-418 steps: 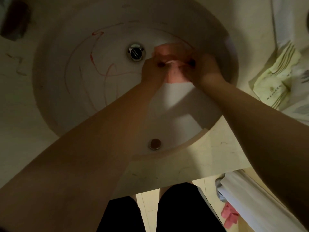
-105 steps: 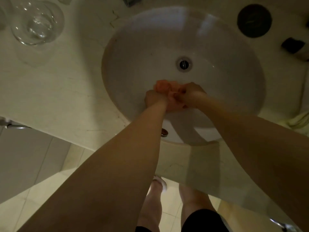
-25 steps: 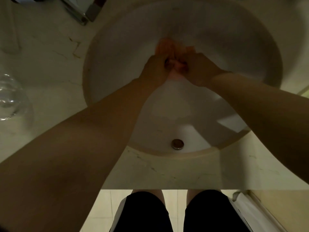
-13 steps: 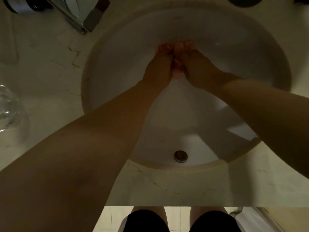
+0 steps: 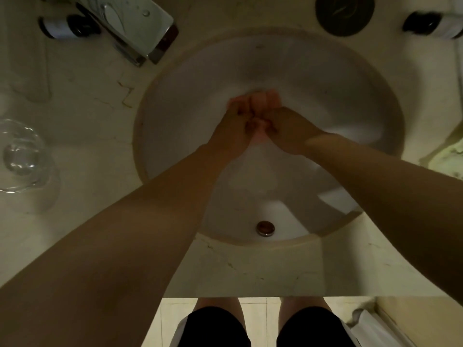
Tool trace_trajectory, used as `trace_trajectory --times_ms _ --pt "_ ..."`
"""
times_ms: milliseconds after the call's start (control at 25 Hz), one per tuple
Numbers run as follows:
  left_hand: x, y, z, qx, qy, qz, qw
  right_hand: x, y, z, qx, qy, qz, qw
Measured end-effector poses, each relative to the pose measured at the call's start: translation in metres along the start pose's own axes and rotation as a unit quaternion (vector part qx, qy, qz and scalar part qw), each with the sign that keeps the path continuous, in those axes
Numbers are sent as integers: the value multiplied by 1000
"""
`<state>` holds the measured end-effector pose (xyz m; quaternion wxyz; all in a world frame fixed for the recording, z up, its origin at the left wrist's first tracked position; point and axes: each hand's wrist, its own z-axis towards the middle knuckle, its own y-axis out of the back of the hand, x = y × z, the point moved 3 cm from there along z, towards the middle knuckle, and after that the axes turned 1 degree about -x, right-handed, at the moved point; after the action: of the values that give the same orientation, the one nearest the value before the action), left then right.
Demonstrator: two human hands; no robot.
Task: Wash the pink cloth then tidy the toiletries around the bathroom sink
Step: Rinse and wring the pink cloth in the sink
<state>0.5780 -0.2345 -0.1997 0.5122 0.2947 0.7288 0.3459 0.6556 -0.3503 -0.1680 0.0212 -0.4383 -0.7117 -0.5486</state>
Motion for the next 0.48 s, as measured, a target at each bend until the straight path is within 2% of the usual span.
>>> trace_trajectory --times_ms 120,160,280,440,480 --pt "9 -9 -7 -3 -5 -16 1000 -12 -1 -9 0 0 6 1000" --pt "11 -9 -6 -9 27 -31 999 -15 -1 -9 0 3 -2 1000" --pt "10 -10 0 -49 47 -57 996 -22 -6 -4 4 11 -23 1000" --pt "6 2 22 -95 28 -10 995 -20 3 15 -28 6 -4 1000" --pt "5 9 28 -106 47 16 993 -17 8 20 -31 12 4 999"
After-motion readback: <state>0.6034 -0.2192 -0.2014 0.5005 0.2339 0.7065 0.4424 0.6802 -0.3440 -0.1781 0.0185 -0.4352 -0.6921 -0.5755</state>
